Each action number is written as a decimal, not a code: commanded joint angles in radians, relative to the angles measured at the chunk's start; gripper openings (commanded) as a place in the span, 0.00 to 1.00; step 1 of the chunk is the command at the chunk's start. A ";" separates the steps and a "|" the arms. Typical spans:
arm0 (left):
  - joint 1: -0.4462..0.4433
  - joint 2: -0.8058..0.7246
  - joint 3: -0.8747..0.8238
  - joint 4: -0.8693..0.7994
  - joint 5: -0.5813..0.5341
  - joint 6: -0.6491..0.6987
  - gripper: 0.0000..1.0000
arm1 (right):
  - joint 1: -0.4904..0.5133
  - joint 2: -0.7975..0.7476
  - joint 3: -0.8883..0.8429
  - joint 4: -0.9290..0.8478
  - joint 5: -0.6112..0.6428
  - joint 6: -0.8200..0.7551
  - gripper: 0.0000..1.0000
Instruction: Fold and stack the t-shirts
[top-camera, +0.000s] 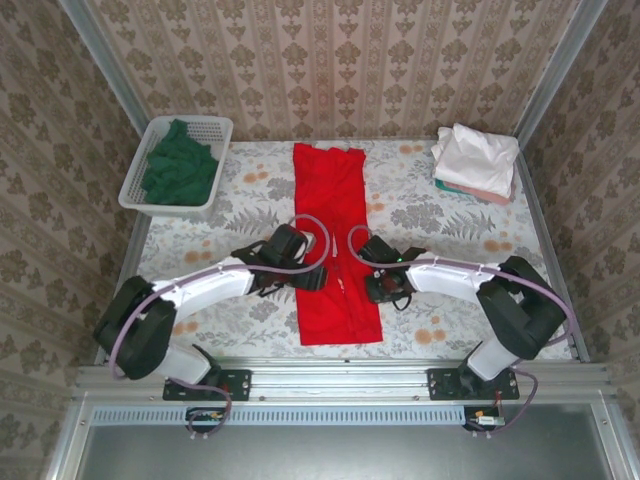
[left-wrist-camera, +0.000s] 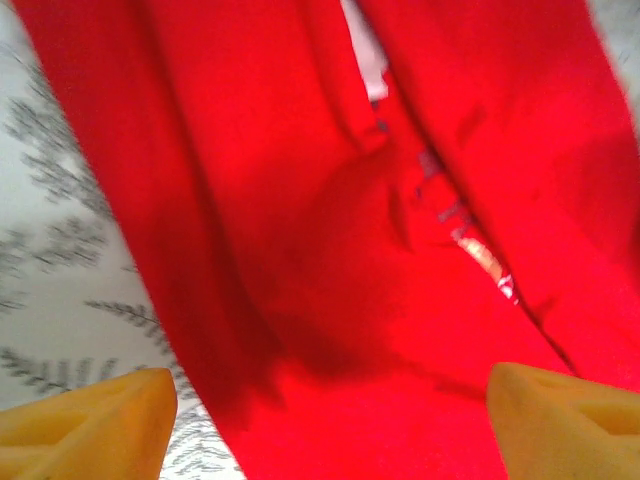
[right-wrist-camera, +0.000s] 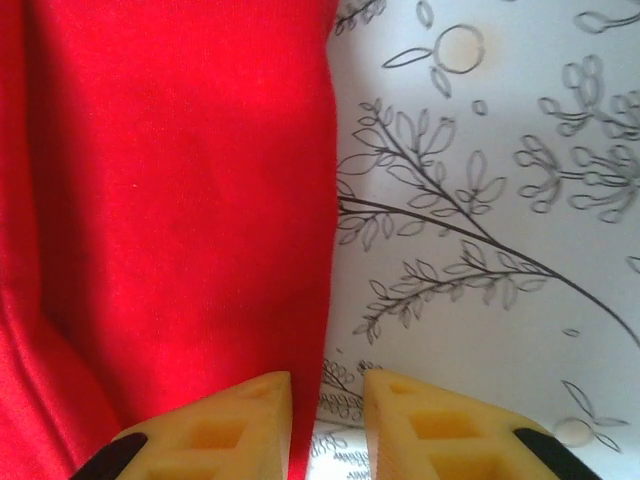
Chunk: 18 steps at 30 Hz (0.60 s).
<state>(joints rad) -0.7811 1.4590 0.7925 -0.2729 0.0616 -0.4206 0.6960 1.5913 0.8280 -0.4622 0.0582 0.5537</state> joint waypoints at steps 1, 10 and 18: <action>-0.025 0.059 0.003 -0.052 -0.023 -0.004 0.73 | 0.025 0.064 0.063 0.001 0.049 -0.004 0.29; -0.034 0.112 -0.023 -0.058 -0.022 0.002 0.37 | 0.059 0.095 0.103 -0.113 0.190 0.000 0.08; -0.019 0.108 -0.044 -0.048 -0.028 0.023 0.25 | 0.055 -0.010 0.092 -0.154 0.200 -0.010 0.03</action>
<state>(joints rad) -0.8040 1.5642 0.7773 -0.2974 0.0364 -0.4179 0.7574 1.6505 0.9314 -0.5610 0.2115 0.5518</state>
